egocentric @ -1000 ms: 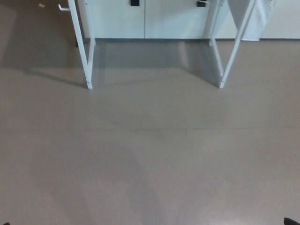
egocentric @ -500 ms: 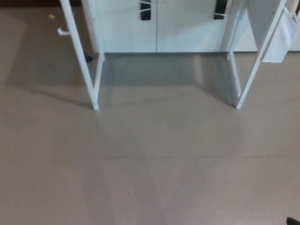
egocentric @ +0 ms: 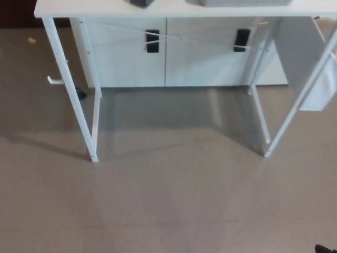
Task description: The robot walks towards a desk on which an eraser is kept on the left hand side and a container is kept on the right hand side. The robot picks up the eraser using its left hand and places it in the container.
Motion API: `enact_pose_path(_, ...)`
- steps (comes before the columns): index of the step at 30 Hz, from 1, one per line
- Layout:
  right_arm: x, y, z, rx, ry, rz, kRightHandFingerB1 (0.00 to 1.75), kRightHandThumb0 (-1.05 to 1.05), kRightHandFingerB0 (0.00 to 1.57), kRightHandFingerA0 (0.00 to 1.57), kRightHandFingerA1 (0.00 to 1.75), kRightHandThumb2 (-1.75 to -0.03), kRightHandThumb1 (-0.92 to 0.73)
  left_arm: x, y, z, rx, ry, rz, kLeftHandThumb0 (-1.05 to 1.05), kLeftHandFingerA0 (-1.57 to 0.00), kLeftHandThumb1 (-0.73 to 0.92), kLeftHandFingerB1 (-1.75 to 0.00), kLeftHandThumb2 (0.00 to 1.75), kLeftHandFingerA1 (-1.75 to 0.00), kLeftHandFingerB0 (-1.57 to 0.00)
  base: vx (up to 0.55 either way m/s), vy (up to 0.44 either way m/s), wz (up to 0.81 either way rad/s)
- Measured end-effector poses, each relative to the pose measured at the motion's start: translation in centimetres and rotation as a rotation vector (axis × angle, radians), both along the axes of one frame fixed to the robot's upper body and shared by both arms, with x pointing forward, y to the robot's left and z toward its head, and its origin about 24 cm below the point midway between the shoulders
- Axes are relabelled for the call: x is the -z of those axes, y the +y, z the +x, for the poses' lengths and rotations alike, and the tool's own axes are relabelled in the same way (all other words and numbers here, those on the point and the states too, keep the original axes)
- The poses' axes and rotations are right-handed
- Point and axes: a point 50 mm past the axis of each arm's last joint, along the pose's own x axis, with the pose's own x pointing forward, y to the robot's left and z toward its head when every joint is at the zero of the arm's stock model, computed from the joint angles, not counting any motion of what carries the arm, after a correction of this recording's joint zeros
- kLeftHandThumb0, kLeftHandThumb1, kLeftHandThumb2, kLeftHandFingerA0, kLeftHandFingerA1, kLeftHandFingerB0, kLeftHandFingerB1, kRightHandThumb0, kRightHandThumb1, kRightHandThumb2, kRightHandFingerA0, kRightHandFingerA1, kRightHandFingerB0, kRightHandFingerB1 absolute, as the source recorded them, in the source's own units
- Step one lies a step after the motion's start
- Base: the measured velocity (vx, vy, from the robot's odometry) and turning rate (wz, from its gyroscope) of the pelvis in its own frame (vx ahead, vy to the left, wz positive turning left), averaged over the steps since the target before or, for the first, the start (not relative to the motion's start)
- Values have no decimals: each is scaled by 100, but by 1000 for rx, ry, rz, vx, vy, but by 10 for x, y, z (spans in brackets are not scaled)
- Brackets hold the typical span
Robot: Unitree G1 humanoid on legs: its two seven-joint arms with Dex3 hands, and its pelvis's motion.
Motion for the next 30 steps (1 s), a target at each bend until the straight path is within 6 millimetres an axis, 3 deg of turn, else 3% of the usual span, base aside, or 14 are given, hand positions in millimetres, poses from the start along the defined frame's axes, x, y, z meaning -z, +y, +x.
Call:
enact_pose_path(3,-2,0,5,-4,-14,-3,25,-4,0,4,35,-60,-56,1,-3,3,3,-7,-6,-13,-2,45,-17,77,-26,0,493,-81,1)
enact_pose_path(5,-4,-1,9,-6,-26,-8,15,-5,4,5,33,-74,-49,0,-4,6,6,-18,-5,-12,-1,44,-18,76,-25,0,445,-107,5)
enact_pose_path(7,-4,-1,11,-9,-32,-9,24,-6,0,4,34,-59,-57,1,-4,5,4,-16,-7,-11,-1,44,-18,76,-25,0,415,-89,-4)
enact_pose_path(8,-4,-1,11,-10,-32,-10,15,-8,5,6,32,-73,-50,1,-4,4,2,-12,-8,-12,-1,44,-18,76,-25,0,401,-74,-5)
enact_pose_path(10,-4,-1,10,-10,-30,-10,15,-10,6,7,37,-69,-52,2,-4,3,0,-9,-8,-11,-2,44,-19,76,-26,0,396,-63,-14)
enact_pose_path(11,-3,-1,8,-10,-25,-10,15,-9,5,6,38,-69,-51,2,-4,1,-2,-6,-8,-7,-2,55,-21,57,-25,-2,394,-50,-27)
enact_pose_path(12,-3,-1,6,-13,-19,-12,16,-9,5,6,38,-69,-52,2,-4,0,-3,-3,-8,-8,-1,55,-23,57,-27,0,396,-38,-24)
enact_pose_path(13,-2,-1,5,-15,-14,-14,26,-9,2,8,37,-57,-58,3,-4,-2,-3,0,-8,-11,-1,44,-19,76,-26,-1,270,142,-16)
enact_pose_path(14,-1,0,3,-18,-8,-16,27,-7,1,8,38,-58,-57,3,-4,-3,-2,1,-8,-8,-4,54,-20,59,-26,-4,230,187,-29)
enact_pose_path(15,0,0,2,-19,-4,-17,26,-5,1,7,38,-60,-56,3,-5,-5,-1,4,-8,-14,-5,46,-17,71,-29,-6,309,206,-22)
enact_pose_path(16,0,1,1,-19,-2,-16,21,-6,5,7,37,-60,-57,4,-6,-6,2,5,-9,-14,-4,55,-25,56,-31,-2,515,276,50)
enact_pose_path(18,2,8,2,-24,-2,-2,27,-8,1,8,38,-58,-58,1,-5,-2,14,-19,4,-16,-7,48,-17,68,-31,-7,503,254,-27)
enact_pose_path(22,3,11,4,-32,-5,1,26,-6,1,8,39,-58,-57,0,-8,1,16,-46,4,-13,-7,50,-19,66,-33,-7,116,137,1)
enact_pose_path(30,14,14,-28,-13,66,17,26,-11,0,5,36,-58,-57,16,-35,-24,-1,-5,-68,-8,-12,56,-24,58,-37,-9,53,-22,1)
